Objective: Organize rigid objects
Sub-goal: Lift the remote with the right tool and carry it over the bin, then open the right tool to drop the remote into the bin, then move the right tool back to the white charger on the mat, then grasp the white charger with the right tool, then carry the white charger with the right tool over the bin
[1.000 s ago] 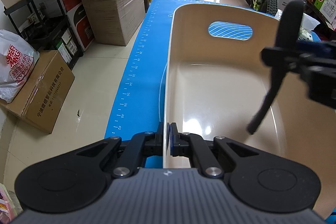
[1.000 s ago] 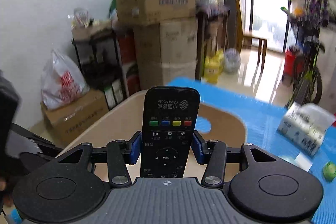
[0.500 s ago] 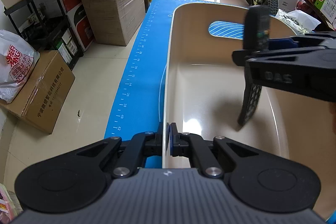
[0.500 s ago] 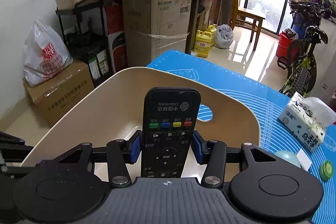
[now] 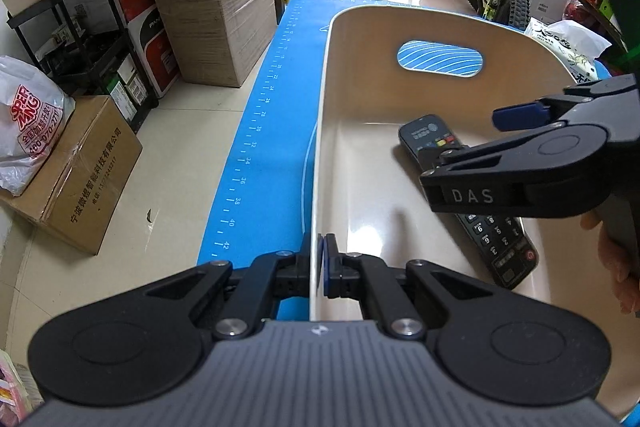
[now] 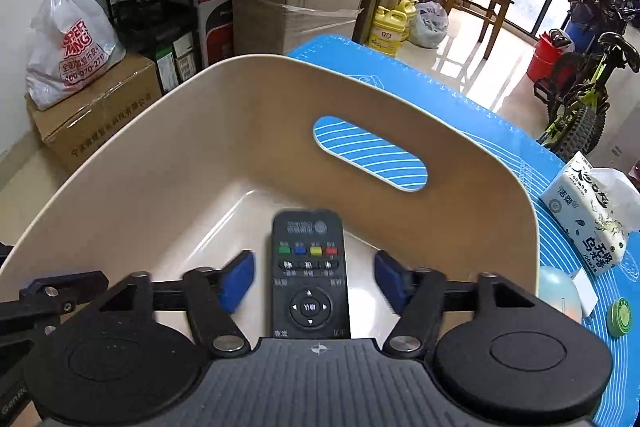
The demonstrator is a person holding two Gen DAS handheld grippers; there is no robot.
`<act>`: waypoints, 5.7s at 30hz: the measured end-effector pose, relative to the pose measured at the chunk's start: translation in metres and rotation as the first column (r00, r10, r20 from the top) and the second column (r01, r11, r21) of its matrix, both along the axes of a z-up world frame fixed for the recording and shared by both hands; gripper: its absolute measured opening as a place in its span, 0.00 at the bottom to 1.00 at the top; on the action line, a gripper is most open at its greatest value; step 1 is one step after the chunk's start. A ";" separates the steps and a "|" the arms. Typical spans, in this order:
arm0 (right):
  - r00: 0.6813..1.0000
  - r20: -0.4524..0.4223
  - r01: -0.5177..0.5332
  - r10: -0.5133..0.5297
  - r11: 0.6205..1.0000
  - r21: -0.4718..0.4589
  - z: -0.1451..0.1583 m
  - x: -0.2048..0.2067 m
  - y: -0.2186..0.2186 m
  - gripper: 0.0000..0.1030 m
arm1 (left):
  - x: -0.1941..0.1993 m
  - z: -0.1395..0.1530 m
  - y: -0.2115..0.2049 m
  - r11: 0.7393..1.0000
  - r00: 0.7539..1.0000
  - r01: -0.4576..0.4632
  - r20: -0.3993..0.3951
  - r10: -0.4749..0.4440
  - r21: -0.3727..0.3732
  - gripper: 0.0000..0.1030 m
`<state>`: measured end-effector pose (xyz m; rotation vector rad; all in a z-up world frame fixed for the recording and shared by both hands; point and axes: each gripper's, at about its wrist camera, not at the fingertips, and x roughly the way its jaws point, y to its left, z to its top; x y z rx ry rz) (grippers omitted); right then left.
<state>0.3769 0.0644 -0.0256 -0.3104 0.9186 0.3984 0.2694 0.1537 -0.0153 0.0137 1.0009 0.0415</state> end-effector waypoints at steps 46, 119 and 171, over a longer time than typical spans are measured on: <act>0.961 0.133 0.217 -0.242 0.960 0.174 -0.007 -0.056 -0.232 0.98 | 0.000 -0.001 -0.001 1.000 1.000 0.003 0.001 -0.003 0.002 0.04; 0.917 0.030 0.374 -0.398 0.882 0.287 0.003 -0.069 -0.252 0.54 | 0.001 0.000 0.000 1.000 1.000 0.003 0.002 -0.003 -0.004 0.04; 0.988 -0.126 -0.073 0.091 0.987 0.143 -0.003 -0.002 0.000 0.54 | 0.001 -0.001 -0.001 1.000 1.000 0.011 -0.003 -0.011 -0.009 0.04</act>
